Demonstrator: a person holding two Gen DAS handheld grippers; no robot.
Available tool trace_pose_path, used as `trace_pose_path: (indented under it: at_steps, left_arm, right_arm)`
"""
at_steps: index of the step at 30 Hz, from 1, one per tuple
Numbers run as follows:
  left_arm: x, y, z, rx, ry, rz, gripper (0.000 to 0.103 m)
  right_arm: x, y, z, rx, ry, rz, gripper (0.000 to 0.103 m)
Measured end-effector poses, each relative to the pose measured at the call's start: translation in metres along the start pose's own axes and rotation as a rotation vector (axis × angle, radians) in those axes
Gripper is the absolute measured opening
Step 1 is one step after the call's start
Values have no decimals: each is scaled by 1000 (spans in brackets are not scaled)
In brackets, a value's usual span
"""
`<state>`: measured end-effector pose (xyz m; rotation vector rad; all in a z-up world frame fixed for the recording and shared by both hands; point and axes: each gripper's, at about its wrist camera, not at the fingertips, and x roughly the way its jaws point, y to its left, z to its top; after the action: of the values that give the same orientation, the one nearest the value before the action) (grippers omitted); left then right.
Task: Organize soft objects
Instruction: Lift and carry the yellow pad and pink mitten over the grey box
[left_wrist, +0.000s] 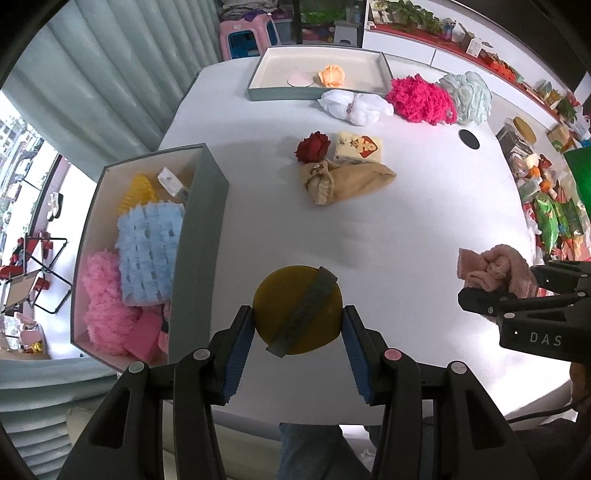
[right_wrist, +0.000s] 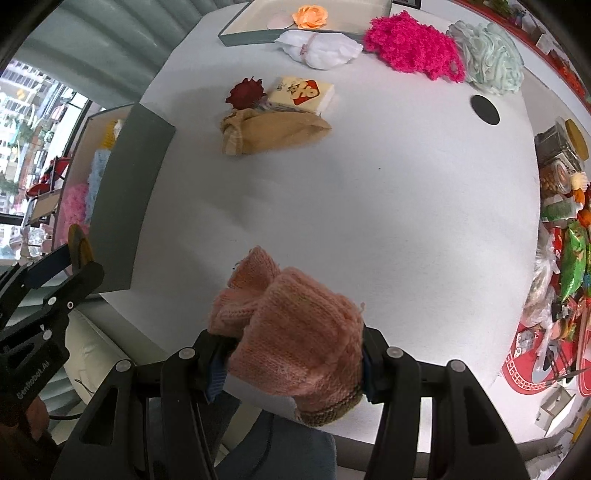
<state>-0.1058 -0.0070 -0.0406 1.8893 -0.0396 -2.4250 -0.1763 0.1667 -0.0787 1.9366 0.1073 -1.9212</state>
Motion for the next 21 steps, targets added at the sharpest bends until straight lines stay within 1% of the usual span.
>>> trace_pose_path:
  at_steps: [9,16,21]
  left_arm:
    - [-6,5,2,0,-10,8,50]
    - [-13,12,5,45,-37,19,50]
    - [-12,26,9,60,-44,-3,50]
  right_arm:
    - [-2,5,1,0,-10,17,59]
    - [-7,3,5,65,-45,52,59]
    - [-5,14,6,78,-54,47,59]
